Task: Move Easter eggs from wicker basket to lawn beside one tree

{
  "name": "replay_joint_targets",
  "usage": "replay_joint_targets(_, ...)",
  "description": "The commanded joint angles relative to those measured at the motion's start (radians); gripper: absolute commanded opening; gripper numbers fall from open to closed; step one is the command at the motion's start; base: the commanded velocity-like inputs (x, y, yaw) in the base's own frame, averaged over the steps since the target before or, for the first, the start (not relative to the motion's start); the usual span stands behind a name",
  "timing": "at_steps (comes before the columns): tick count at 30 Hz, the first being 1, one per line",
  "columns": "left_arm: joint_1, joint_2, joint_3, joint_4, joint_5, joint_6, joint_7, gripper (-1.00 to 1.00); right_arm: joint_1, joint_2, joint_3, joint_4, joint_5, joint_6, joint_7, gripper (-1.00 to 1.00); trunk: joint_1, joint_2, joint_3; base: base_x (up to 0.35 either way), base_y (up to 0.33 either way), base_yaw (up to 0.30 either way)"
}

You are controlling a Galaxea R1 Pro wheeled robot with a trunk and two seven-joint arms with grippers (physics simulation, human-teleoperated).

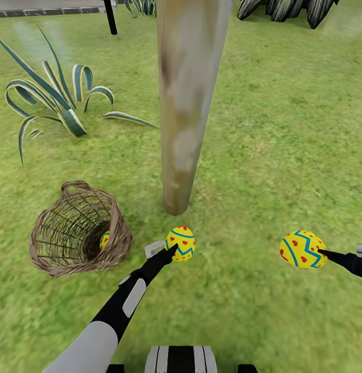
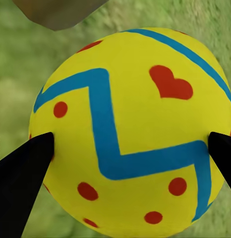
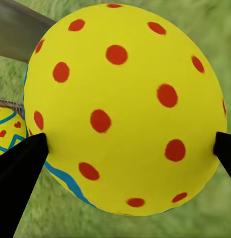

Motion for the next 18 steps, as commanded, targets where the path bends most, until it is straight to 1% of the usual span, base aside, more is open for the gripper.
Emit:
replay_joint_targets(1,-0.001,0.0,-0.001,0.0,0.009,0.002,-0.002,-1.0,-0.001,-0.001,0.007,0.0,-0.011,0.01,0.002,-1.0,0.004,-0.007,-0.004,0.0,0.0,0.0)
replay_joint_targets(10,0.0,0.0,-0.001,0.0,0.009,0.002,-0.002,-1.0,-0.001,-0.001,0.007,0.0,-0.011,0.01,0.002,-1.0,0.038,-0.07,-0.032,0.0,0.0,0.0)
replay_joint_targets(14,-0.001,0.0,-0.001,0.0,0.009,0.002,-0.002,-1.0,-0.001,-0.001,0.007,0.0,-0.011,0.01,0.002,-1.0,0.038,-0.07,-0.032,0.0,0.0,0.0)
replay_joint_targets(18,0.0,0.0,-0.001,0.0,0.009,0.002,-0.002,-1.0,-0.001,-0.001,0.007,0.0,-0.011,0.011,0.002,-1.0,0.054,-0.098,-0.044,0.0,0.0,0.0)
